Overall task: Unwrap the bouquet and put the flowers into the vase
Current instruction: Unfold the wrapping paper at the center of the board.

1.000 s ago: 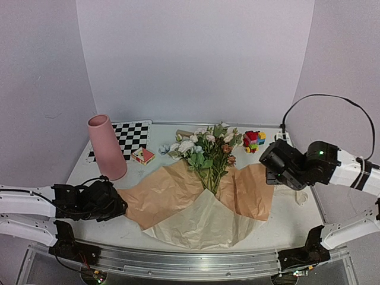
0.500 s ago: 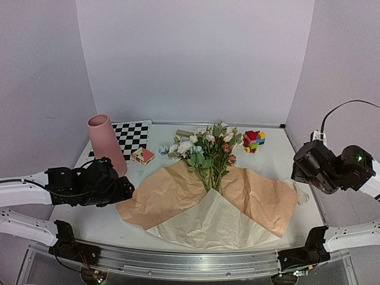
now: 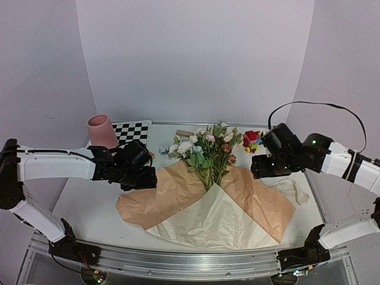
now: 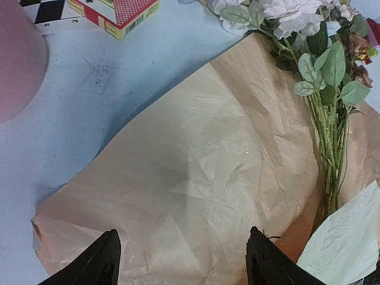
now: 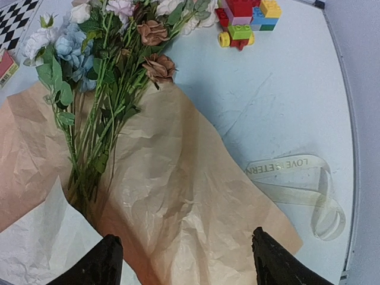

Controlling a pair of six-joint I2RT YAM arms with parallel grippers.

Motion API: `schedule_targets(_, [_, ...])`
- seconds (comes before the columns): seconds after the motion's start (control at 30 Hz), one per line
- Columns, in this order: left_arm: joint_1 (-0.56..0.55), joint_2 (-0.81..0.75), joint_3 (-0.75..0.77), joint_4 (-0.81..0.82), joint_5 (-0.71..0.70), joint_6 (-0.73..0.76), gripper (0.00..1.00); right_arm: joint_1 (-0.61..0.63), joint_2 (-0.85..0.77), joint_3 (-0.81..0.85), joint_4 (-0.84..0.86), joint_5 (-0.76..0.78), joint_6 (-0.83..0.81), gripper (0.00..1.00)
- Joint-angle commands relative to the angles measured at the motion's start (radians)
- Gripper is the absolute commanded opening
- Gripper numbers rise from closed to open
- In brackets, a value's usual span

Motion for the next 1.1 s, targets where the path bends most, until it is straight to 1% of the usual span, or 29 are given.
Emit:
schedule_targets(0.0, [0.009, 0.133, 0.130, 0.075, 0.090, 0.080, 0.77, -0.050, 0.081, -0.027, 0.093, -0.121, -0.050, 0.78])
schedule_targets(0.07, [0.013, 0.198, 0.171, 0.075, 0.106, 0.080, 0.78, -0.065, 0.132, -0.053, 0.123, -0.129, -0.044, 0.77])
schedule_targets(0.13, [0.016, 0.267, 0.202, 0.075, 0.114, 0.072, 0.77, -0.083, 0.172, -0.080, 0.166, -0.133, -0.038, 0.74])
schedule_targets(0.2, [0.017, 0.312, 0.231, 0.077, 0.116, 0.061, 0.73, -0.101, 0.205, -0.099, 0.197, -0.146, -0.036, 0.69])
schedule_targets(0.23, [0.017, 0.329, 0.245, 0.079, 0.118, 0.056, 0.68, -0.109, 0.218, -0.107, 0.214, -0.154, -0.036, 0.68])
schedule_targets(0.27, [0.017, 0.344, 0.259, 0.083, 0.122, 0.050, 0.61, -0.113, 0.230, -0.112, 0.230, -0.164, -0.037, 0.65])
schedule_targets(0.3, [0.017, 0.354, 0.273, 0.087, 0.127, 0.047, 0.51, -0.115, 0.240, -0.117, 0.242, -0.176, -0.038, 0.61])
schedule_targets(0.33, [0.017, 0.363, 0.281, 0.093, 0.133, 0.045, 0.40, -0.116, 0.251, -0.120, 0.252, -0.184, -0.039, 0.52])
schedule_targets(0.37, [0.017, 0.370, 0.288, 0.100, 0.142, 0.044, 0.27, -0.116, 0.259, -0.123, 0.262, -0.193, -0.040, 0.37])
schedule_targets(0.4, [0.017, 0.379, 0.295, 0.105, 0.148, 0.044, 0.17, -0.116, 0.266, -0.126, 0.270, -0.197, -0.038, 0.19])
schedule_targets(0.43, [0.017, 0.389, 0.301, 0.107, 0.152, 0.046, 0.08, -0.116, 0.272, -0.129, 0.275, -0.198, -0.035, 0.07])
schedule_targets(0.47, [0.017, 0.398, 0.307, 0.109, 0.155, 0.047, 0.02, -0.116, 0.277, -0.132, 0.281, -0.202, -0.032, 0.00])
schedule_targets(0.5, [0.018, 0.408, 0.311, 0.111, 0.157, 0.049, 0.00, -0.116, 0.283, -0.136, 0.291, -0.208, -0.032, 0.00])
schedule_targets(0.63, [0.017, 0.453, 0.325, 0.122, 0.166, 0.050, 0.00, -0.116, 0.314, -0.155, 0.328, -0.224, -0.026, 0.00])
schedule_targets(0.8, [0.020, 0.519, 0.341, 0.125, 0.172, 0.039, 0.00, -0.127, 0.408, -0.160, 0.349, -0.216, -0.015, 0.00])
schedule_targets(1.07, [0.048, 0.552, 0.313, 0.122, 0.147, 0.002, 0.00, -0.165, 0.504, -0.179, 0.413, -0.234, -0.009, 0.00])
